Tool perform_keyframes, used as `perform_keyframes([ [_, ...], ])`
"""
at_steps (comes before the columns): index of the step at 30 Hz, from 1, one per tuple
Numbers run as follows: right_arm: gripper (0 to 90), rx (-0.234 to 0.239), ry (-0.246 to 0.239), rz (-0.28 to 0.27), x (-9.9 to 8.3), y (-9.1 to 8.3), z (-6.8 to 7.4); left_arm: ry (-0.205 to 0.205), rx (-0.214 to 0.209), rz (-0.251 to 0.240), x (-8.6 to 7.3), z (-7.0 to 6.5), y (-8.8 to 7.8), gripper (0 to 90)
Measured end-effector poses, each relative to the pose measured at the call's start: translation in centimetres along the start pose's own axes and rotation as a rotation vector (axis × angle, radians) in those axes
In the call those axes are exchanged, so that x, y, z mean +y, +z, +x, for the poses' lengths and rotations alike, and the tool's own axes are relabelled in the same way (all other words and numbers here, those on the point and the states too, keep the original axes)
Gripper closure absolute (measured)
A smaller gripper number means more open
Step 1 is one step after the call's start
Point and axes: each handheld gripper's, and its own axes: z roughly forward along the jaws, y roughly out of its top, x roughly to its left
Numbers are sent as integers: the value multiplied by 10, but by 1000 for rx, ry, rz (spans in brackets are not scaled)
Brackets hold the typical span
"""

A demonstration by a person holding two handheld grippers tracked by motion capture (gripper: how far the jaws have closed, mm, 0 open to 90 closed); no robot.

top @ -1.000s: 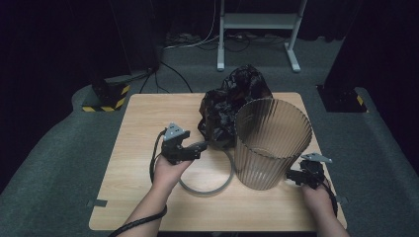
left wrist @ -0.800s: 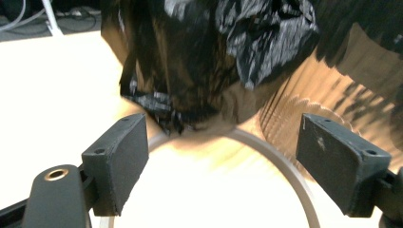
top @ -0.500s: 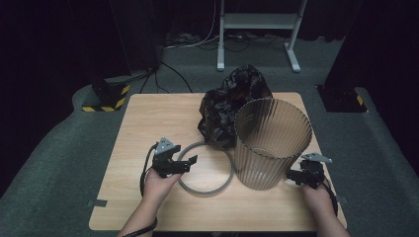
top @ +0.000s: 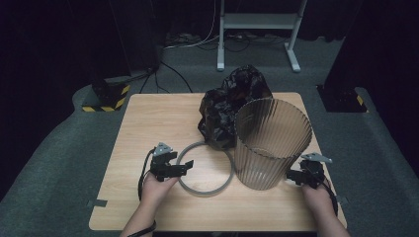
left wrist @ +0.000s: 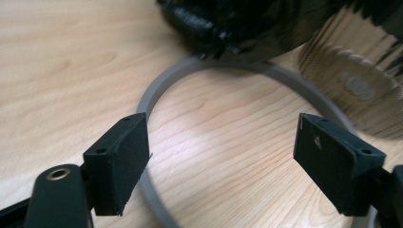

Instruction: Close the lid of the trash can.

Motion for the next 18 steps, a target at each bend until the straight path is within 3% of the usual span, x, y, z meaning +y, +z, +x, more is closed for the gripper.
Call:
perform_keyframes([
  [4, 178, 1, 2, 1, 0, 0, 0, -35, 8, 32, -1, 4, 2, 232],
  [6, 177, 1, 4, 1, 0, 0, 0, -35, 38, 62, -1, 4, 3, 262],
  [12, 177, 0, 2, 0, 0, 0, 0, -71, 64, 118, 3, 4, 5, 428],
  [16, 177, 2, 6, 1, 0, 0, 0, -40, 135, 193, 2, 0, 8, 575],
  [18, 178, 2, 5, 1, 0, 0, 0, -59, 166, 228, 0, 1, 11, 625],
])
